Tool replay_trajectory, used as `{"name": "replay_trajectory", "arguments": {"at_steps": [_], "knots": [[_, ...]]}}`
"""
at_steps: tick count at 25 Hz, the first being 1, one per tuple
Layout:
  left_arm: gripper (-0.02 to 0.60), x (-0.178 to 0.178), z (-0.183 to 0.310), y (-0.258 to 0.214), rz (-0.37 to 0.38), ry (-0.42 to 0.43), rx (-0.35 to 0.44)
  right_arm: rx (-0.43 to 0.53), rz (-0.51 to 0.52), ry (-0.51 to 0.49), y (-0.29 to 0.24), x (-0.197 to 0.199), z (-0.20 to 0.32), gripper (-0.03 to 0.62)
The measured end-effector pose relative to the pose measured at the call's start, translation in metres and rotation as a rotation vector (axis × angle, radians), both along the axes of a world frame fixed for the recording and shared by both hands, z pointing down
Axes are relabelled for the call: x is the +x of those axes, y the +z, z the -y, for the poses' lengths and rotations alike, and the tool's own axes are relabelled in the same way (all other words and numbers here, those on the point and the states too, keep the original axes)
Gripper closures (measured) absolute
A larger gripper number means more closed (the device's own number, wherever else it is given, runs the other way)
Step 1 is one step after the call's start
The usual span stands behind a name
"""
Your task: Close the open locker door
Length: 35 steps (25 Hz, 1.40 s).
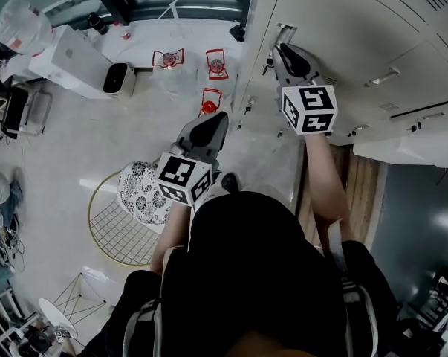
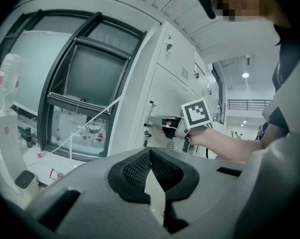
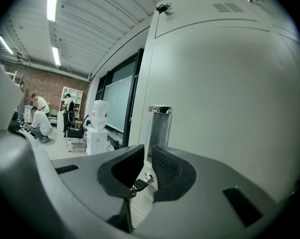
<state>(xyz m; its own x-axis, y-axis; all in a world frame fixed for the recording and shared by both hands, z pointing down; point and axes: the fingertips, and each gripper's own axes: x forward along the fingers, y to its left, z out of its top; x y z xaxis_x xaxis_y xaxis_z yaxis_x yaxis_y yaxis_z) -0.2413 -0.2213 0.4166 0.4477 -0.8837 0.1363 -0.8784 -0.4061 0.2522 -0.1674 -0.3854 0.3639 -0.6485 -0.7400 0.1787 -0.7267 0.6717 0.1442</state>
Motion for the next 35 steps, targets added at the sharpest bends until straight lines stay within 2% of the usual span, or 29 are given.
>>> {"name": "replay_trajectory", "arguments": {"at_steps": [9, 17, 25, 35], "knots": [[0.565, 0.019, -0.017, -0.001, 0.009, -0.004, -0.011, -0.007, 0.020, -0.042, -0.005, 0.016, -0.029, 0.554], [0.565, 0.051, -0.038, -0.008, 0.020, 0.005, -0.007, -0.035, 0.042, -0.098, -0.002, 0.041, -0.073, 0.554], [0.565, 0.086, -0.068, -0.001, 0.019, 0.007, -0.028, -0.047, 0.070, -0.120, -0.001, 0.083, -0.120, 0.554], [0.565, 0.144, -0.108, -0.003, 0.031, 0.059, -0.036, -0.039, 0.096, -0.128, -0.010, 0.142, -0.186, 0.576]]}}
